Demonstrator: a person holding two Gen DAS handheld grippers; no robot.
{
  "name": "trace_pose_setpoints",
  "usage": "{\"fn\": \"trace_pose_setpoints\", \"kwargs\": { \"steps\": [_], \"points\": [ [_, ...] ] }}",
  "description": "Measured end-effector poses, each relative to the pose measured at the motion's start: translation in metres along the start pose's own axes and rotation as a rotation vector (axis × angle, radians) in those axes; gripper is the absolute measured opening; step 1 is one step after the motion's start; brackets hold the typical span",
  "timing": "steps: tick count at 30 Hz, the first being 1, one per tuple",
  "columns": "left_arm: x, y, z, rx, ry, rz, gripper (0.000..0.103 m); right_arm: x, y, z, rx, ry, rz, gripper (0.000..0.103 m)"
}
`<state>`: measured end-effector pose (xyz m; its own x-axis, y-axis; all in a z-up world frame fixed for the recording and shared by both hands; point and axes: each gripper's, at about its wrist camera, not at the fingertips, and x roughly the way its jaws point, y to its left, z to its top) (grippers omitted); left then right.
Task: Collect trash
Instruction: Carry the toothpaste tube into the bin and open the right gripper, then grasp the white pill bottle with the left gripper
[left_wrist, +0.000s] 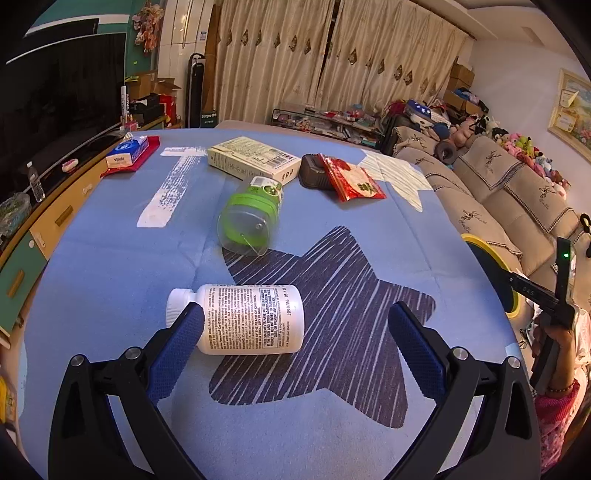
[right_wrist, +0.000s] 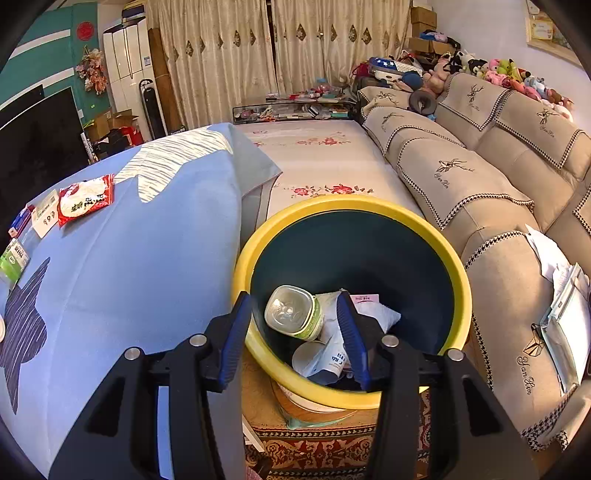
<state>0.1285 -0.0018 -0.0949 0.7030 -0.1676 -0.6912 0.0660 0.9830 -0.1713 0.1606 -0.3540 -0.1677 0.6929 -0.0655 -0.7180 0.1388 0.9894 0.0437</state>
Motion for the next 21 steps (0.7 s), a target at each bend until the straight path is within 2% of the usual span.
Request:
{"fn": "trace_pose_setpoints", "kwargs": {
  "steps": [7,12,16,21],
  "points": [
    [0.001,0.008,0.004,0.008,-0.032,0.076,0.098,0.003,0.004,-0.001,-0.002,0.007,0.007,0.046],
    [0.011,0.016,0.006,0.002,0.001,0.089,0.098,0.006,0.005,-0.001,-0.002,0.013,0.015,0.046],
    [0.018,0.017,0.004,0.019,0.003,0.135,0.098,0.006,0.007,-0.001,-0.004,0.016,0.023,0.046],
    [0.023,0.027,0.005,-0.013,0.003,0.15,0.098,0.006,0.007,-0.001,-0.003,0.016,0.025,0.046]
  ]
}}
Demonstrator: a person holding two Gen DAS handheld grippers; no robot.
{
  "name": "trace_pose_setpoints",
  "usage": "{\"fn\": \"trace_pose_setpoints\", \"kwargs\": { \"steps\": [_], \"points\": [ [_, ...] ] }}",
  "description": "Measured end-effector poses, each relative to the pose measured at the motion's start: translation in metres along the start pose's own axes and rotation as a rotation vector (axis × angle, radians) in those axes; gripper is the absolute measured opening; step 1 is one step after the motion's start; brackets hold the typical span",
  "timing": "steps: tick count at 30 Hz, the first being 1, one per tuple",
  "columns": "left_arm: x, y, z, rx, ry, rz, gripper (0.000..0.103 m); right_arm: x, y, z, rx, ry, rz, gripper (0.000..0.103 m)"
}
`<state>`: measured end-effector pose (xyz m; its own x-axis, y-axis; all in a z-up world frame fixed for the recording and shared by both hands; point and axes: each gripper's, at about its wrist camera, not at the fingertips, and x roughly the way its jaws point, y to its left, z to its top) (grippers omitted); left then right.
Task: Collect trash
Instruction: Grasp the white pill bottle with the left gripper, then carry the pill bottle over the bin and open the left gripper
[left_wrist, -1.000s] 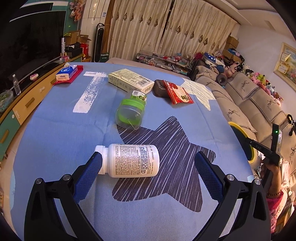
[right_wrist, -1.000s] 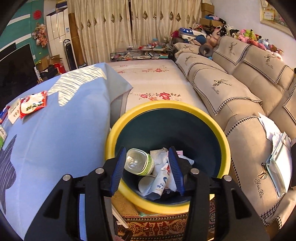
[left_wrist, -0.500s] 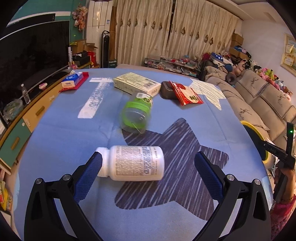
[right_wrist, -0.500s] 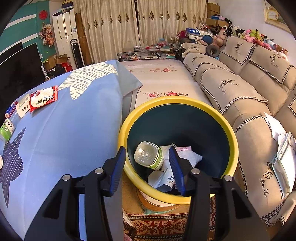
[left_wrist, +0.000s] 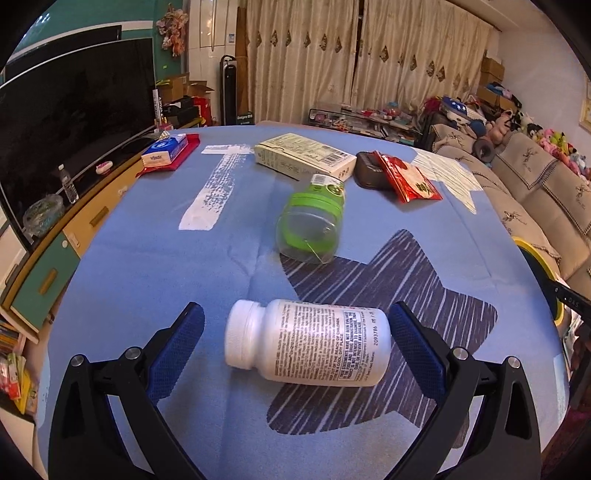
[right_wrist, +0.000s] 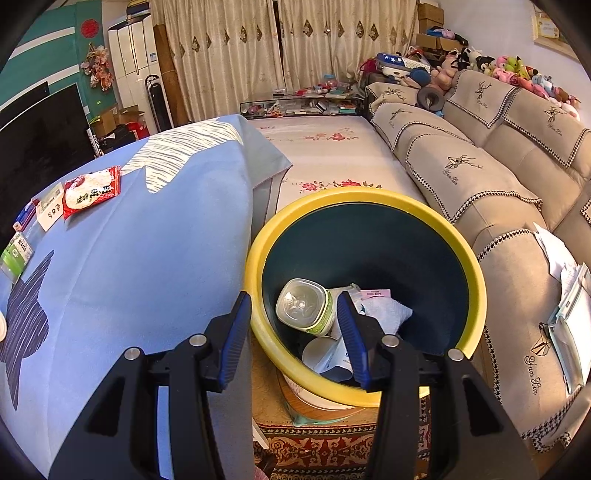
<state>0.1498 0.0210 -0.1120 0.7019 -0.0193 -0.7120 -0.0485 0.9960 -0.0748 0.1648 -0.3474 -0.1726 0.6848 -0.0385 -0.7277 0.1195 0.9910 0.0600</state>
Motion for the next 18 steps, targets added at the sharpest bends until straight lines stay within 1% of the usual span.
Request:
{"fn": "trace_pose_setpoints", "kwargs": {
  "steps": [2,4,8,9,10,11,14,18],
  "points": [
    [0.004,0.0,0.0,0.014,0.011,-0.003,0.098,0.0,-0.001,0.0,0.003,0.002,0.003,0.046],
    [0.011,-0.002,0.0,0.045,0.05,-0.019,0.098,0.001,0.0,0.0,0.004,0.003,0.009,0.046],
    [0.022,0.001,-0.002,0.018,0.098,-0.084,0.098,-0.002,0.0,0.0,0.004,0.001,0.019,0.046],
    [0.022,0.002,-0.003,0.011,0.097,-0.088,0.091,-0.002,0.001,-0.001,0.003,0.0,0.021,0.046],
    [0.022,0.002,-0.003,0.008,0.092,-0.081,0.086,-0.003,0.0,-0.001,0.003,-0.001,0.022,0.046],
    [0.022,0.002,-0.003,0.007,0.09,-0.078,0.086,-0.004,0.0,-0.001,0.004,-0.003,0.024,0.046],
    [0.017,-0.006,0.0,0.03,0.089,-0.1,0.086,-0.01,-0.003,-0.001,0.007,-0.013,0.033,0.046],
    [0.005,-0.036,0.014,0.085,0.059,-0.154,0.086,-0.022,-0.012,-0.006,0.027,-0.036,0.036,0.046]
  ]
}}
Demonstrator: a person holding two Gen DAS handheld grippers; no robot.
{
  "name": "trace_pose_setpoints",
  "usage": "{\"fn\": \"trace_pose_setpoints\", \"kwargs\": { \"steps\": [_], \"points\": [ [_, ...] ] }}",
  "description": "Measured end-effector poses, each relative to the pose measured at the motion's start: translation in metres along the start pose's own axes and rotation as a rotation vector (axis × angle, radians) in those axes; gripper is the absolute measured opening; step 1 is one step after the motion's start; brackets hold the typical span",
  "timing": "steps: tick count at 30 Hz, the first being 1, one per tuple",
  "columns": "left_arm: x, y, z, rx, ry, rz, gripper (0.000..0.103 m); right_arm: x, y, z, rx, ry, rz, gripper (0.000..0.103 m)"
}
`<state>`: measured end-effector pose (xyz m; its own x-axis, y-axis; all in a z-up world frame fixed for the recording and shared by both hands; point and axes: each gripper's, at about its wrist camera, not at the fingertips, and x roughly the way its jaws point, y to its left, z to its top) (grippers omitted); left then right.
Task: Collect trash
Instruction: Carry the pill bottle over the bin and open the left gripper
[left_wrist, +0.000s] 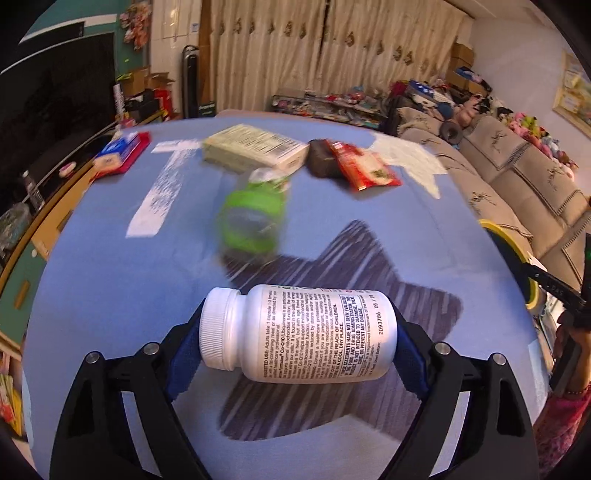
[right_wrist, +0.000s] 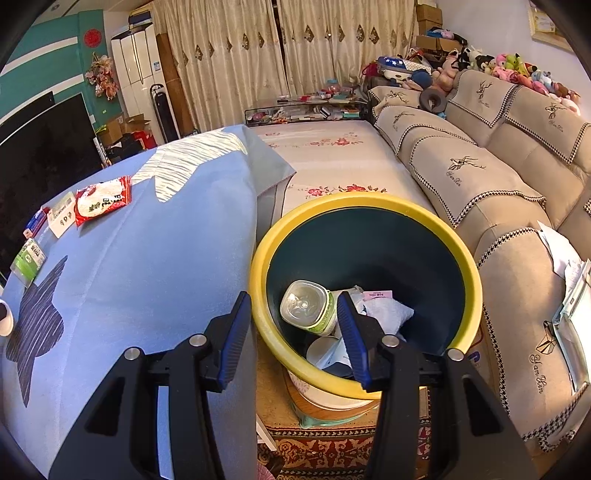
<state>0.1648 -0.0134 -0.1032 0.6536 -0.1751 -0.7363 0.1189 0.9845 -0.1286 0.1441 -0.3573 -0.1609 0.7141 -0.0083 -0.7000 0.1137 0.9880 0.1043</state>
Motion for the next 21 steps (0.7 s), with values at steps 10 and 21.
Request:
{"fn": "trace_pose_setpoints", "kwargs": {
  "steps": [10,21],
  "points": [
    [0.027,-0.148,0.059,0.263,0.013,-0.255,0.086,-0.036,-0.056,-0.025,0.106,-0.032,-0.094,0.046],
    [0.092,-0.356,0.083,0.516,0.088,-0.462,0.086,-0.058,-0.127,-0.061,0.256,-0.023,-0.169,0.046]
  ]
}}
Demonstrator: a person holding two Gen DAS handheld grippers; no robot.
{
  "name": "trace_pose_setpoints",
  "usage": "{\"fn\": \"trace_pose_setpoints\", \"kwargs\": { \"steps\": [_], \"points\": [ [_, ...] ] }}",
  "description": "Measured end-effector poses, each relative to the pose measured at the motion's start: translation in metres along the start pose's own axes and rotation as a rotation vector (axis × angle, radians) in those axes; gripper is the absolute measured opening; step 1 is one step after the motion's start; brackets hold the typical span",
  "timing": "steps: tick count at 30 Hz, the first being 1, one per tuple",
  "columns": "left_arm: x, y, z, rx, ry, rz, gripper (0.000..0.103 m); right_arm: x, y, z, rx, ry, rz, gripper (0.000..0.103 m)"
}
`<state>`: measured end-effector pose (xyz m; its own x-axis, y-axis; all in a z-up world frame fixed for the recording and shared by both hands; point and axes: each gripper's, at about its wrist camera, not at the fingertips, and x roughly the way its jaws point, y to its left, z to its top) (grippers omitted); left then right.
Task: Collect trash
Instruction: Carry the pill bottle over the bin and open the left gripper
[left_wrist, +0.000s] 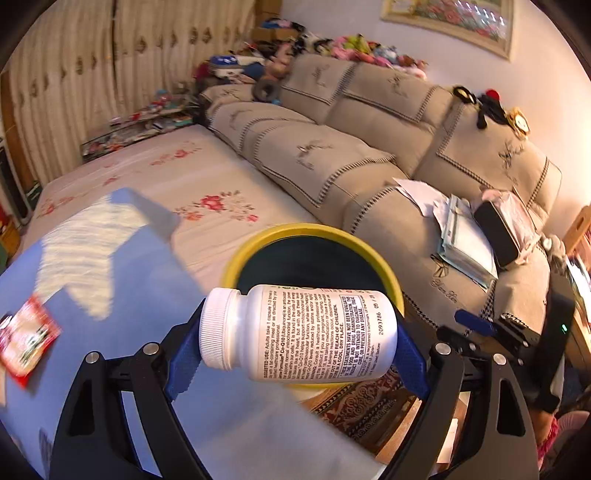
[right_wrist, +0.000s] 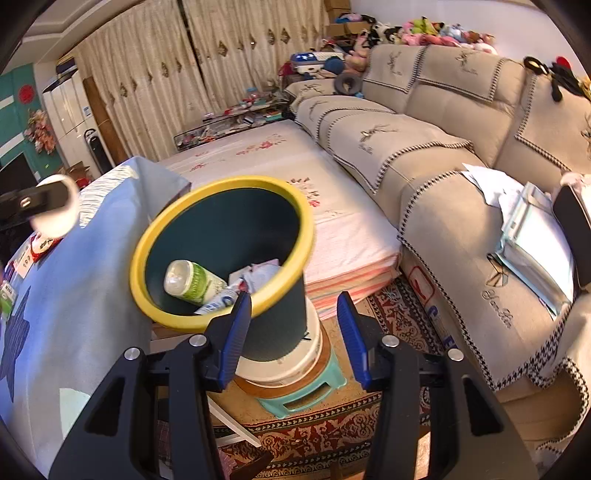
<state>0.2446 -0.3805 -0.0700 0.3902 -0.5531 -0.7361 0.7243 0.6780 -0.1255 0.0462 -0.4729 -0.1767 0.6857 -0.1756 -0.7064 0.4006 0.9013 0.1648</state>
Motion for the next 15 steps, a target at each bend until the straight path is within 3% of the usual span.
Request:
{"fn": "trace_pose_setpoints", "kwargs": {
  "steps": [8,9,15],
  "points": [
    [0.101,-0.023,0.038,0.008,0.108,-0.024,0.087,-0.003,-0.032,-0.008,0.06,0.005,-0.021,0.051],
    [0.111,-0.021,0.04,-0.004,0.122,-0.016,0.091,-0.003,-0.034,-0.009,0.064,0.008,-0.022,0.051],
    [0.111,-0.005,0.038,-0.055,0.1,-0.01,0.098,-0.002,-0.032,-0.011,0.067,0.011,-0.006,0.051]
  ]
}}
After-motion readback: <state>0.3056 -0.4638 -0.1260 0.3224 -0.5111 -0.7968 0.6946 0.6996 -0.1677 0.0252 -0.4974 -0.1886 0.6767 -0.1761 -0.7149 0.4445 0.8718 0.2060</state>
